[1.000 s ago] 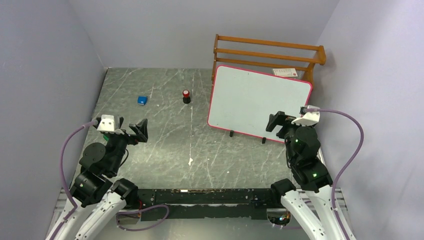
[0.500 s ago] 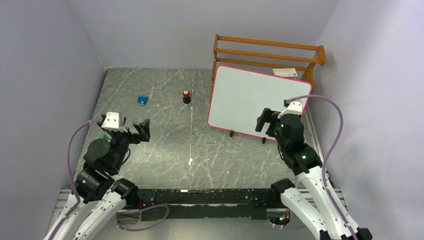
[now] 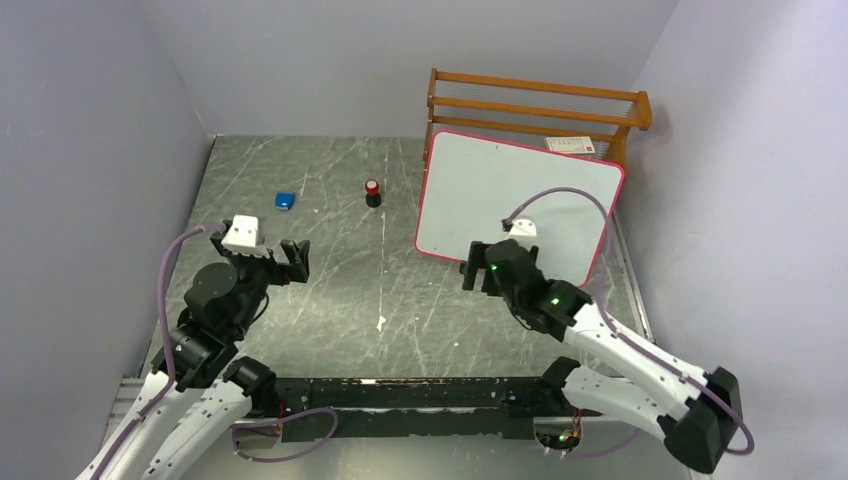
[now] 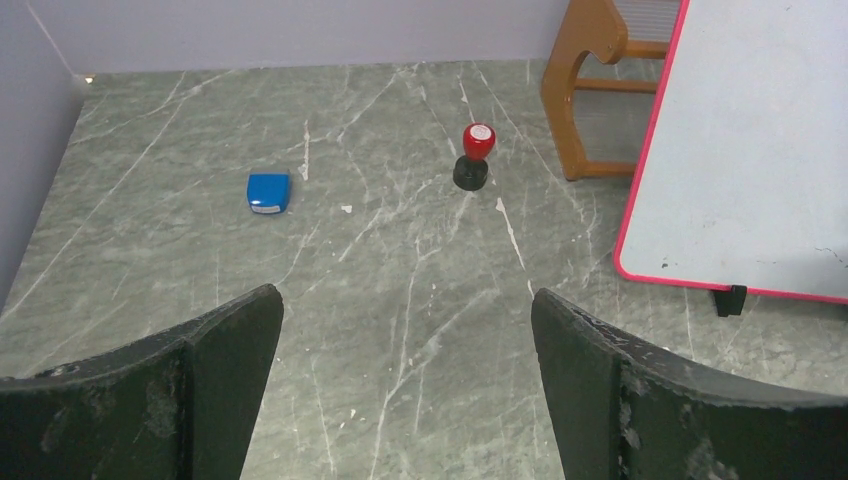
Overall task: Write a sentence on the whiteboard
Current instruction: Move the whiteboard stand to the center of the board.
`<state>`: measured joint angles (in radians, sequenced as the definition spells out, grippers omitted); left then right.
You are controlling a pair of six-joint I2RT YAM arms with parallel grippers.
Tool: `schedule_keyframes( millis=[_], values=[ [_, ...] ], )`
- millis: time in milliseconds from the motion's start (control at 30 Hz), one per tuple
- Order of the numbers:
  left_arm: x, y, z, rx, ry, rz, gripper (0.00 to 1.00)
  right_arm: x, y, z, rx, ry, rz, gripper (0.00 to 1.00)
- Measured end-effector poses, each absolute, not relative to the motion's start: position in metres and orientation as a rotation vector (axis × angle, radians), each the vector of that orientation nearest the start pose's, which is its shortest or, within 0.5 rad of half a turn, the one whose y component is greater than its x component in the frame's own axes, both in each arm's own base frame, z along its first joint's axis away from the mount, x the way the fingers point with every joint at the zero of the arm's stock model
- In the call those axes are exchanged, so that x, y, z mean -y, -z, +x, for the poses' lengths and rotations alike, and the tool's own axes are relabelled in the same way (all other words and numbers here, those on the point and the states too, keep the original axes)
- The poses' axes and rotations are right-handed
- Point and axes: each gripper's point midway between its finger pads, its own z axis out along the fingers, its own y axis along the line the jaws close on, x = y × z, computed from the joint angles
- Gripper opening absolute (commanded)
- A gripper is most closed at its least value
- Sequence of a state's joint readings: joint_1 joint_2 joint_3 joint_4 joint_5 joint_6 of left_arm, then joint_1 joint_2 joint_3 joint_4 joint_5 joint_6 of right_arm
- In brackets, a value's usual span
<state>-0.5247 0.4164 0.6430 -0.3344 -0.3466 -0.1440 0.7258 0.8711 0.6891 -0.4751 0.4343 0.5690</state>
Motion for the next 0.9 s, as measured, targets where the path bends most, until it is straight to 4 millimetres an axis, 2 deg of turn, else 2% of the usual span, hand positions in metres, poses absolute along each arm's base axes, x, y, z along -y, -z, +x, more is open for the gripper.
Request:
schedule_keyframes(
  millis=[167, 467, 900],
  values=[
    [0.073, -0.267, 0.234, -1.676, 0.213, 0.057, 0.98, -0.163, -0.127, 0.23, -2.221, -0.214, 0.062, 0.84],
    [0.071, -0.266, 0.234, -1.68, 0.202, 0.049, 0.98, -0.174, -0.094, 0.245, -2.241, -0.113, 0.14, 0.64],
    [0.07, -0.265, 0.234, -1.681, 0.197, 0.045, 0.98, -0.181, -0.051, 0.27, -2.228, 0.053, 0.174, 0.53]
  ],
)
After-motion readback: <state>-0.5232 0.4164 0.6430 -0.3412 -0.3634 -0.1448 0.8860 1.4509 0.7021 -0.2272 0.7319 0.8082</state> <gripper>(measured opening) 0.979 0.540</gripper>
